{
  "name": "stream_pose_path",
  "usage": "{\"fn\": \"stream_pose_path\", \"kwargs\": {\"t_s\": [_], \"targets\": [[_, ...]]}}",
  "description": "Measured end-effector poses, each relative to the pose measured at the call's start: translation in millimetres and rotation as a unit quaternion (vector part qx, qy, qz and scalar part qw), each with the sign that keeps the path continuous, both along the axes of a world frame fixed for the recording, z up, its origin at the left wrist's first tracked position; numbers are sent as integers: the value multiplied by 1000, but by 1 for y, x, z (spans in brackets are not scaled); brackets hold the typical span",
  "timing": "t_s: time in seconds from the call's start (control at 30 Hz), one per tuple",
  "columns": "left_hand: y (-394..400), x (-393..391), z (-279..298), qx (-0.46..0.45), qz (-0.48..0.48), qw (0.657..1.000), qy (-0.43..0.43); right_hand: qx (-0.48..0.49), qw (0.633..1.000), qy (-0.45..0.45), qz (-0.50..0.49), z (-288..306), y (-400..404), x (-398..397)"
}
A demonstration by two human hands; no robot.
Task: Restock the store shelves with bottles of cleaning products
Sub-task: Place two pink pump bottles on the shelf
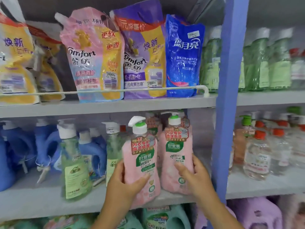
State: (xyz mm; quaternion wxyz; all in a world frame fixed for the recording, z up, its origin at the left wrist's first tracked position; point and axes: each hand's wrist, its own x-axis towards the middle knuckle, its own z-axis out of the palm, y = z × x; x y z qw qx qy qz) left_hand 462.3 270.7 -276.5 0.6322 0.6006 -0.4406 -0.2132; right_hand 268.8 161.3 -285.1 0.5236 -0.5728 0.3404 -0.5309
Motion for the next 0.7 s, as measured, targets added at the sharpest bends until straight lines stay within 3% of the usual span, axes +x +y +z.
{"fn": "stream_pose_path", "kwargs": {"t_s": [0.2,0.37,0.5,0.7], "targets": [[-24,7,-1,25,-21,999,13,-8,999,18,-44,4,-3,-2],[-30,2,1,29,-8,994,-101,-50,988,80,-122,3,-11,3],[-34,-10,-3,23,71,979,-187,-68,982,141,-108,-8,-15,7],[-41,-11,10,39,28,987,-150,-88,981,131,-114,-15,-26,13]]}}
